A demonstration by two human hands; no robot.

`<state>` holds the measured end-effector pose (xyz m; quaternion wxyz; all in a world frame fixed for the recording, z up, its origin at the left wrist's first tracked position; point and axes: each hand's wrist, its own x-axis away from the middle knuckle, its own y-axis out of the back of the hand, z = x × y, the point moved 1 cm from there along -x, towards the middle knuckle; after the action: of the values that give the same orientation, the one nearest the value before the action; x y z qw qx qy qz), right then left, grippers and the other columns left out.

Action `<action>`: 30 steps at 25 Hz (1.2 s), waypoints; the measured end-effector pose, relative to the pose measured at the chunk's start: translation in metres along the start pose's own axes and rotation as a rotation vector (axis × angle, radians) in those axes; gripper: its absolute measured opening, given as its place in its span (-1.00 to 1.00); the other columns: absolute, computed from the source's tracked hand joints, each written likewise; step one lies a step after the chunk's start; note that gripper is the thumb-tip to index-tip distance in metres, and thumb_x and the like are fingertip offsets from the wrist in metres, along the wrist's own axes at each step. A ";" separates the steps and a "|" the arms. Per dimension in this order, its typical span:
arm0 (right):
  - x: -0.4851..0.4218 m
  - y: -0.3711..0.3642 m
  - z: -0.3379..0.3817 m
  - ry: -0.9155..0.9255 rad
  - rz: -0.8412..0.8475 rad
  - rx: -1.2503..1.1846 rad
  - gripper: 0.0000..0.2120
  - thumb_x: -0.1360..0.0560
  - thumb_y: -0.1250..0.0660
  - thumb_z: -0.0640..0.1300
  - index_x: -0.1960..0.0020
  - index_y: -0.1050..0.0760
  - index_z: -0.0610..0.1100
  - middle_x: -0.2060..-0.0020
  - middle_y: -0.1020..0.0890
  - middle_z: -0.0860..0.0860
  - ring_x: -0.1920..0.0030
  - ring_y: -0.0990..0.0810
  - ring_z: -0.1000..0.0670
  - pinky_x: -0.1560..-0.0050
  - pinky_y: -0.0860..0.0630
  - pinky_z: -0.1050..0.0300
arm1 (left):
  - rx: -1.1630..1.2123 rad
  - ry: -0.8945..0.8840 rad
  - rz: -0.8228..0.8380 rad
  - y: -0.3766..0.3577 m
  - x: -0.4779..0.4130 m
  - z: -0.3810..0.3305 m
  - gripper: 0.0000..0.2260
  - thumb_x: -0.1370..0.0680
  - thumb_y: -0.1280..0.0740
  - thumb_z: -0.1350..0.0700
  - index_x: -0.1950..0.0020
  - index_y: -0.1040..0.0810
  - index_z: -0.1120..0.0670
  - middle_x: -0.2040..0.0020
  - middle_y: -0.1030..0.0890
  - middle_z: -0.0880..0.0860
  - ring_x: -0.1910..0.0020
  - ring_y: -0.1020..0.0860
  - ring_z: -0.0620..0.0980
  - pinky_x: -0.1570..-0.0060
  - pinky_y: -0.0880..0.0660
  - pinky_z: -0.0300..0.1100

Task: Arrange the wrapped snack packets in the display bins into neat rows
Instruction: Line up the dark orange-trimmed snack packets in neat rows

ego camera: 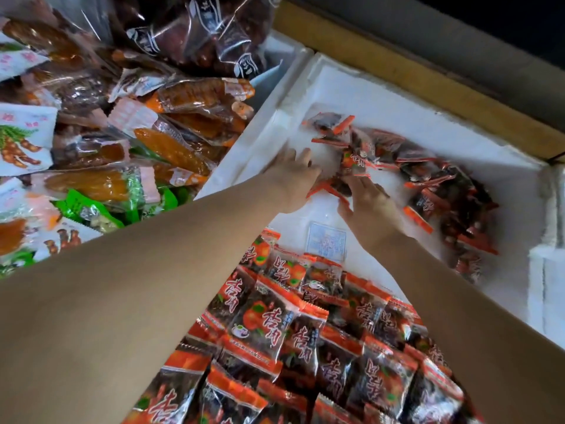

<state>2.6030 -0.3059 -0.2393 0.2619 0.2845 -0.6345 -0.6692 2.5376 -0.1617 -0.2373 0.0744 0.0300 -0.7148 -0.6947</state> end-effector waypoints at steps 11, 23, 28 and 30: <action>0.095 0.058 0.002 -0.285 0.084 -1.128 -0.81 -0.58 -0.21 -0.15 0.17 -0.53 -0.11 0.42 -0.62 0.08 0.39 -0.57 0.12 0.33 -0.49 0.33 | 1.039 0.044 -0.233 0.063 0.089 -0.019 -0.64 -0.30 -0.55 -0.03 0.07 -0.63 0.20 0.16 -0.65 0.13 0.26 -0.56 -0.06 0.23 -0.46 -0.22; 0.168 0.040 0.019 0.043 0.210 -0.497 -0.86 -0.62 -0.13 -0.16 -0.01 -0.47 -0.02 0.37 -0.43 0.19 0.41 -0.46 0.27 0.32 -0.39 0.38 | 0.754 -0.027 0.306 0.025 0.157 -0.066 -0.69 -0.43 -0.48 0.03 -0.10 -0.45 -0.06 -0.01 -0.48 -0.13 -0.02 -0.46 -0.11 0.14 -0.34 -0.33; 0.177 0.035 0.017 0.056 0.124 -0.381 -0.79 -0.61 -0.13 -0.21 -0.12 -0.50 -0.05 -0.01 -0.55 0.07 -0.04 -0.50 0.08 0.02 -0.35 0.33 | 0.456 -0.138 0.331 0.024 0.163 -0.073 -0.57 -0.52 -0.34 -0.08 -0.35 -0.37 -0.01 -0.19 -0.37 -0.10 -0.22 -0.32 -0.13 -0.01 -0.19 -0.33; 0.178 0.034 0.016 -0.009 0.123 -0.445 -0.81 -0.61 -0.14 -0.22 -0.10 -0.50 -0.09 -0.01 -0.57 0.04 -0.01 -0.53 0.07 0.05 -0.39 0.32 | 0.505 -0.105 0.366 0.027 0.164 -0.075 -0.69 -0.54 -0.33 -0.06 -0.24 -0.40 -0.02 -0.21 -0.44 -0.05 -0.15 -0.42 -0.10 0.05 -0.29 -0.32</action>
<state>2.4667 -0.4234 -0.2135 0.3556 0.1776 -0.4885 -0.7768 2.3888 -0.2591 -0.1982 0.1516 -0.1175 -0.8611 -0.4708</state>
